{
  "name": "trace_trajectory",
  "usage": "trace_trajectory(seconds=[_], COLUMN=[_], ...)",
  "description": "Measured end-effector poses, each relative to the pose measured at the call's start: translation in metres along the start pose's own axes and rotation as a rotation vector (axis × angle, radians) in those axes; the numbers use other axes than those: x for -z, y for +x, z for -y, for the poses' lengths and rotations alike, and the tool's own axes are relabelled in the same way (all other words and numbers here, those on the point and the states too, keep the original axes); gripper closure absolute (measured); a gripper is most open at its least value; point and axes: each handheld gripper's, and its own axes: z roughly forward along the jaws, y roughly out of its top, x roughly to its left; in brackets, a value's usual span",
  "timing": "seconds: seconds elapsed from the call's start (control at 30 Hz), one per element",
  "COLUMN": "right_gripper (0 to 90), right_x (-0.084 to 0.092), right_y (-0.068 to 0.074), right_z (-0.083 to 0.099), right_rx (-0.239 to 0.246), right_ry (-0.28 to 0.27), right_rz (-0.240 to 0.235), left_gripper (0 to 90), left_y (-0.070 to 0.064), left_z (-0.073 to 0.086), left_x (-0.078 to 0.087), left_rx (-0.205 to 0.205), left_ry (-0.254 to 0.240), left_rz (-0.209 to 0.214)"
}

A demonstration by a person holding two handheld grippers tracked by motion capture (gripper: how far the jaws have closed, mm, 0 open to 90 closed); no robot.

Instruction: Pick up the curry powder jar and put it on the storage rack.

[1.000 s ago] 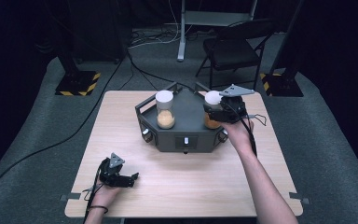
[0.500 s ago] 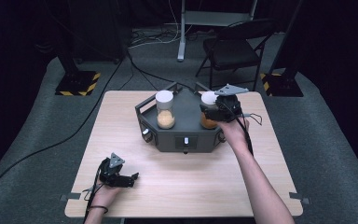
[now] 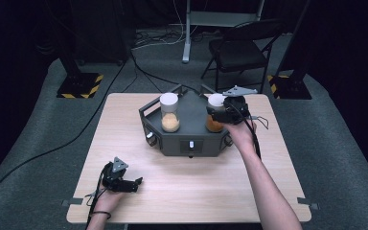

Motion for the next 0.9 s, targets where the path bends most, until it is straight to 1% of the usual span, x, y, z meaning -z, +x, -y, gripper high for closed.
trace_trajectory(seconds=[0.13,0.23,0.33,0.5,0.63,0.73,0.8,0.9], right_gripper=[32.4,32.4,32.3,27.7,20.6,16.4,14.0,10.8], right_x=[0.001,0.001,0.001,0.001,0.003,0.005,0.006,0.008], right_y=[-0.008,-0.014,-0.014,-0.013,-0.012,-0.013,-0.017,-0.018], right_z=[0.001,0.002,0.002,0.002,0.002,0.003,0.006,0.009], right_rx=[-0.023,-0.048,-0.049,-0.051,-0.051,-0.056,-0.070,-0.073], right_ry=[0.004,0.004,0.004,0.010,0.012,0.011,0.011,0.021], right_rz=[-0.013,-0.021,-0.025,-0.020,-0.019,-0.019,-0.030,-0.023], left_gripper=[3.3,3.3,3.3,3.3,3.3,3.3,3.2,3.2], left_y=[0.000,0.000,0.000,0.000,0.000,0.000,0.000,0.000], left_z=[0.000,0.000,0.000,0.000,0.000,0.000,0.000,0.000], left_x=[0.000,0.000,0.000,0.000,0.000,0.000,0.000,0.000], left_rx=[0.000,0.000,0.000,0.000,-0.001,-0.001,-0.002,-0.001], left_ry=[0.000,0.000,0.000,0.000,0.000,0.001,0.001,0.001], left_rz=[0.000,0.000,0.000,0.000,0.000,0.001,0.001,0.001])
